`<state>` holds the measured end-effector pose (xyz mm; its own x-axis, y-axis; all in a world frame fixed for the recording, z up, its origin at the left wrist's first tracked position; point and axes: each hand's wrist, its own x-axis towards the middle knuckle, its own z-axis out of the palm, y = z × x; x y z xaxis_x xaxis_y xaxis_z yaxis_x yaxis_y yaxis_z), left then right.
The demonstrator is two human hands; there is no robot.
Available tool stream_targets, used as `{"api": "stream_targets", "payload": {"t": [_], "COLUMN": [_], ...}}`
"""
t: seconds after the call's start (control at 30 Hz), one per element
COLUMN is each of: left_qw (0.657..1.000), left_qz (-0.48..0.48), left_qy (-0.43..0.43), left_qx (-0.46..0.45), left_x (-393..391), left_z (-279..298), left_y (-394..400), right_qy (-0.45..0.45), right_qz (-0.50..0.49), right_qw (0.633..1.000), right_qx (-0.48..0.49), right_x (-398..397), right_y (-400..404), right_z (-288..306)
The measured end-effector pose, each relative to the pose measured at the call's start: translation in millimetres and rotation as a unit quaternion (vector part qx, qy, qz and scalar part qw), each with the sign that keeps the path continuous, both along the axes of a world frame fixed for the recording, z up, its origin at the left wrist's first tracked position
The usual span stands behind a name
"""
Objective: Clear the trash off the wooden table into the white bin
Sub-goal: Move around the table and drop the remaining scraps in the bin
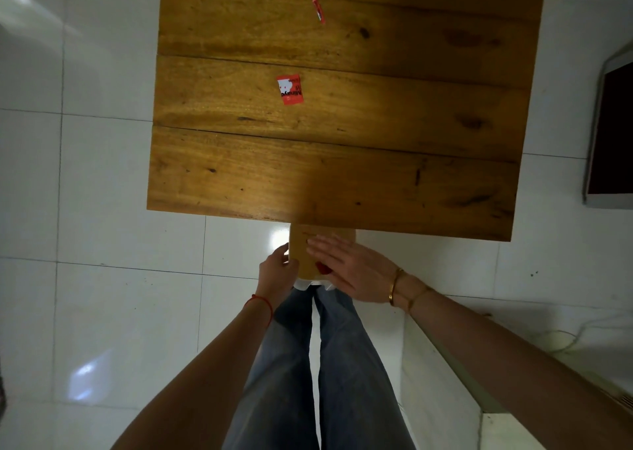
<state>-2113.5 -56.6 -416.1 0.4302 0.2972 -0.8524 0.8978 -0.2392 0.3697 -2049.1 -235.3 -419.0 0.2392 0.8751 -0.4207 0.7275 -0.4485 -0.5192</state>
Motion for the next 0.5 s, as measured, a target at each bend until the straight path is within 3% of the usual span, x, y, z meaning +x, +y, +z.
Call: {"api": "stream_targets", "payload": {"t": [0.17, 0.5], "left_qw": [1.000, 1.000], "left_qz": [0.007, 0.015], "left_qy": [-0.015, -0.020], "left_qx": [-0.001, -0.008], "left_x": [-5.5, -3.0], "left_z": [2.5, -6.0], "left_y": [4.3, 14.5], "right_qy": [-0.016, -0.101], "right_qz": [-0.105, -0.270], "right_qw": [0.994, 0.958], "right_qx": [0.023, 0.011], "right_x": [22.0, 161.8], "right_y": [18.9, 71.6], "right_z": [5.6, -2.3]}}
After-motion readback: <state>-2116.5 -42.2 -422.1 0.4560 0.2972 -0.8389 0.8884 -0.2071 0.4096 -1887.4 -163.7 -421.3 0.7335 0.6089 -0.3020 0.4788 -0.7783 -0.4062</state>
